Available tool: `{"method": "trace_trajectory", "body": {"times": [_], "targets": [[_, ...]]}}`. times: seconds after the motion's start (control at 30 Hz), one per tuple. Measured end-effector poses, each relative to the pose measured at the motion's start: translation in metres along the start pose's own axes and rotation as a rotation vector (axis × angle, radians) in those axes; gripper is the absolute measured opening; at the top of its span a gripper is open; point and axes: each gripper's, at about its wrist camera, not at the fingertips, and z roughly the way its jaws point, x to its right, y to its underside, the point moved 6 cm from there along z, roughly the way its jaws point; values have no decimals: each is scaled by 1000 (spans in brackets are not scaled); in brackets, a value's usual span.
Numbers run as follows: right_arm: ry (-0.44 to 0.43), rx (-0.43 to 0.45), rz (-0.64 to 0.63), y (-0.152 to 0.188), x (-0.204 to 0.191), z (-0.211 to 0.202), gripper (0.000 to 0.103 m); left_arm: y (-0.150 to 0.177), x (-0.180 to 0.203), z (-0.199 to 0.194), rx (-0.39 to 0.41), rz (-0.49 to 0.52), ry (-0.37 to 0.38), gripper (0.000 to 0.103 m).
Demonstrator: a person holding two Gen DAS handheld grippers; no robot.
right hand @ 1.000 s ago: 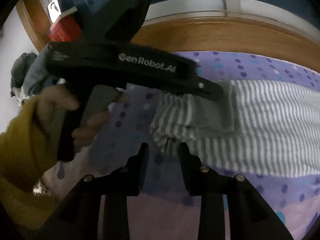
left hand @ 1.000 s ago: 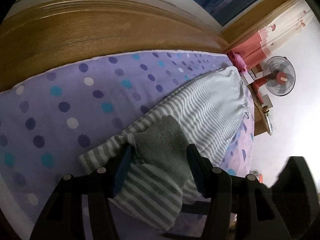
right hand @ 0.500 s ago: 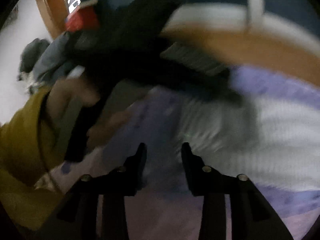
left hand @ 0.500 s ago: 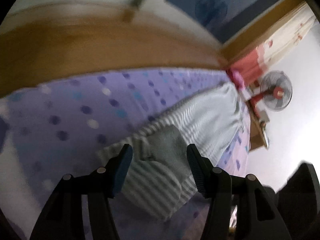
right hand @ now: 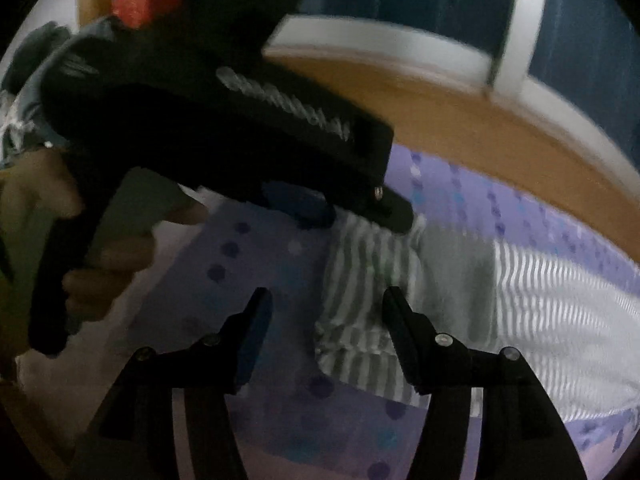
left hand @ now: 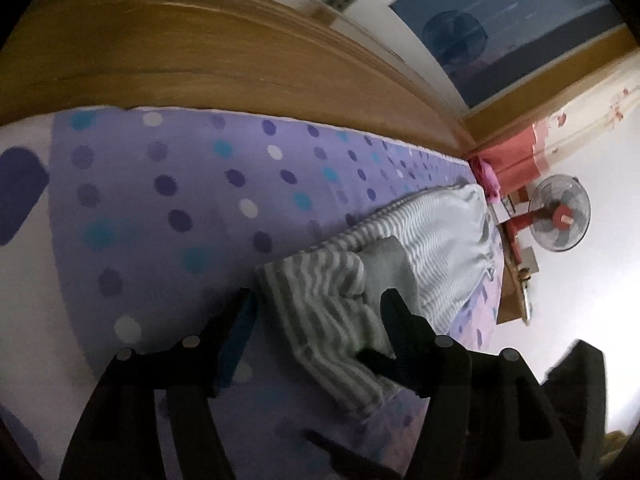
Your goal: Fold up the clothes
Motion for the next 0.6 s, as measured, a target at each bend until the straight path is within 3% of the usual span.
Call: {"method": "trace_trajectory", "body": {"times": [0.03, 0.1, 0.17, 0.2, 0.23, 0.33, 0.6], "targets": [[11, 0, 13, 1, 3, 1, 52, 0, 2, 1, -1, 3, -6, 65], [34, -1, 40, 4, 8, 4, 32, -1, 2, 2, 12, -21, -30, 64], [23, 12, 73, 5, 13, 0, 27, -2, 2, 3, 23, -35, -72, 48], [11, 20, 91, 5, 16, -2, 24, -2, 1, 4, 23, -40, -95, 23], [-1, 29, 109, 6, 19, -5, 22, -2, -1, 4, 20, -73, -94, 17], [-36, 54, 163, 6, 28, -14, 17, -3, -3, -1, 36, -156, -71, 17], [-217, 176, 309, 11, 64, -60, 17, -5, 49, -11, 92, -94, -150, 17]]}}
